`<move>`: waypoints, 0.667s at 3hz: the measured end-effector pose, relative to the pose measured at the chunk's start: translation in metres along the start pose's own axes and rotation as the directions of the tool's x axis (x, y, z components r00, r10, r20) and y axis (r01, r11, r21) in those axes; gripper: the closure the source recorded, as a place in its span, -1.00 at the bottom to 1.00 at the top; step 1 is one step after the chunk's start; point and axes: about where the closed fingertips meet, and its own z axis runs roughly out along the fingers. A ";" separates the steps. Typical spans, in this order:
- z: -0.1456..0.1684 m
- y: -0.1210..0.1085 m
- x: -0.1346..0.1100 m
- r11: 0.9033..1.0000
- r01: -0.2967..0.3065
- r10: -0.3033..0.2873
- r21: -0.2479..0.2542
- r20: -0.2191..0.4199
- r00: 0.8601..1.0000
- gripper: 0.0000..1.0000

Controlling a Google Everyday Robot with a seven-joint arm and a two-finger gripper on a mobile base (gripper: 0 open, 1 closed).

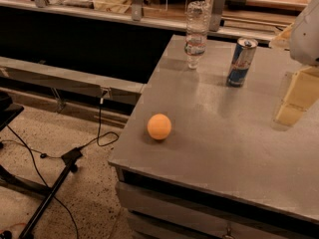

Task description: Pick orange

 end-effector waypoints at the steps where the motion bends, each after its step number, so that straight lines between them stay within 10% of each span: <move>1: 0.000 0.000 0.000 1.000 0.000 0.000 0.000 0.000 1.000 -1.00; 2: 0.001 0.003 -0.025 0.999 0.043 -0.043 -0.006 0.052 0.998 -1.00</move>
Offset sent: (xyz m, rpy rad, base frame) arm 0.0078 0.0610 0.0035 0.0922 -0.0092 0.1384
